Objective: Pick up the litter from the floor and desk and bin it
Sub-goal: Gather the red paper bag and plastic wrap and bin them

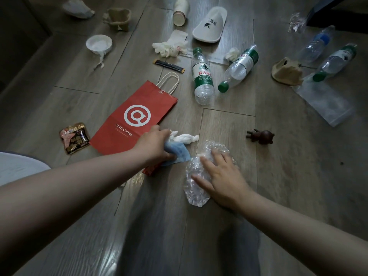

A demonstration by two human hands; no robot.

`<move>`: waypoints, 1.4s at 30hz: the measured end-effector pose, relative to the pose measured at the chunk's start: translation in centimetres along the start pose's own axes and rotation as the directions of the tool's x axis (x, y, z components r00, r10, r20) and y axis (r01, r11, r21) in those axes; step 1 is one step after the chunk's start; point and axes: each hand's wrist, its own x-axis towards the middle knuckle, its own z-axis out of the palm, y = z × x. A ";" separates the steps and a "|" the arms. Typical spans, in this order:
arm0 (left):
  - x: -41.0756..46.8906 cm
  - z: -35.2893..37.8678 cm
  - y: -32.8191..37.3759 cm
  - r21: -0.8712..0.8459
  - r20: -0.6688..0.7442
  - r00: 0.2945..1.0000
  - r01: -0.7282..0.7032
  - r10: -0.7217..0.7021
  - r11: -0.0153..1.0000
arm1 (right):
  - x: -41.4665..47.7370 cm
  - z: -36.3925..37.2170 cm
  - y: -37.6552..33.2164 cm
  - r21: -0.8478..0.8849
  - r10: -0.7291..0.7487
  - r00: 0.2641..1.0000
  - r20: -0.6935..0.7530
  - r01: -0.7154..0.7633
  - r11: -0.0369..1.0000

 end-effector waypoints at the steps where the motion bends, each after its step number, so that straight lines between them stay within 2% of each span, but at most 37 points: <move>1: -0.2 0.1 0.0 -0.023 -0.002 1.000 0.002 -0.002 1.000 | -0.1 0.3 0.1 -0.004 0.002 1.000 -0.022 -0.002 1.000; 5: -1.2 0.6 0.1 -0.175 0.000 1.000 0.005 -0.005 0.985 | -0.4 1.1 0.3 0.009 -0.028 0.994 -0.101 0.029 1.000; 7: -1.7 -0.1 -0.2 -0.296 -0.001 0.998 0.062 -0.065 0.953 | -0.4 1.2 0.3 0.030 -0.034 0.992 -0.120 0.038 0.999; 10: -1.7 -2.9 -1.2 -0.424 -0.087 0.983 0.108 -0.160 0.899 | -0.4 1.2 0.3 0.044 -0.031 0.993 -0.114 0.037 0.998; 12: -1.5 -4.6 -2.2 -0.408 -0.142 0.969 0.130 -0.204 0.904 | -0.4 1.0 0.3 0.056 -0.022 0.995 -0.101 0.028 0.998; 17: -1.5 -5.2 -5.7 -0.398 -0.181 0.893 0.317 -0.412 0.861 | -0.3 0.4 -0.2 0.076 -0.005 0.998 -0.070 0.010 0.997; 19: -1.6 -5.3 -6.1 -0.432 -0.139 0.878 0.362 -0.458 0.826 | -0.3 0.4 -0.2 0.091 -0.003 0.997 -0.077 0.010 0.996; 23: -1.5 -4.9 -6.6 -0.595 0.031 0.874 0.406 -0.485 0.694 | -0.2 0.8 -0.1 0.138 -0.003 0.996 -0.090 0.015 0.990; 26: -0.8 -3.7 -7.9 -0.585 0.024 0.872 0.409 -0.489 0.700 | -0.1 1.4 0.0 0.171 -0.017 0.993 -0.116 0.037 0.985; 31: -1.7 -4.6 -5.8 -0.698 0.134 0.868 0.425 -0.478 0.576 | 0.2 1.5 0.1 0.254 -0.020 0.989 -0.143 0.056 0.965; 37: -1.6 -5.4 -4.4 -0.826 0.240 0.863 0.422 -0.446 0.373 | 0.1 0.5 0.6 0.466 0.094 0.976 -0.194 0.008 0.885; 42: -2.7 -7.9 -1.8 -0.862 0.312 0.869 0.429 -0.384 0.271 | -0.5 -3.3 1.5 0.556 0.234 0.921 -0.313 -0.022 0.831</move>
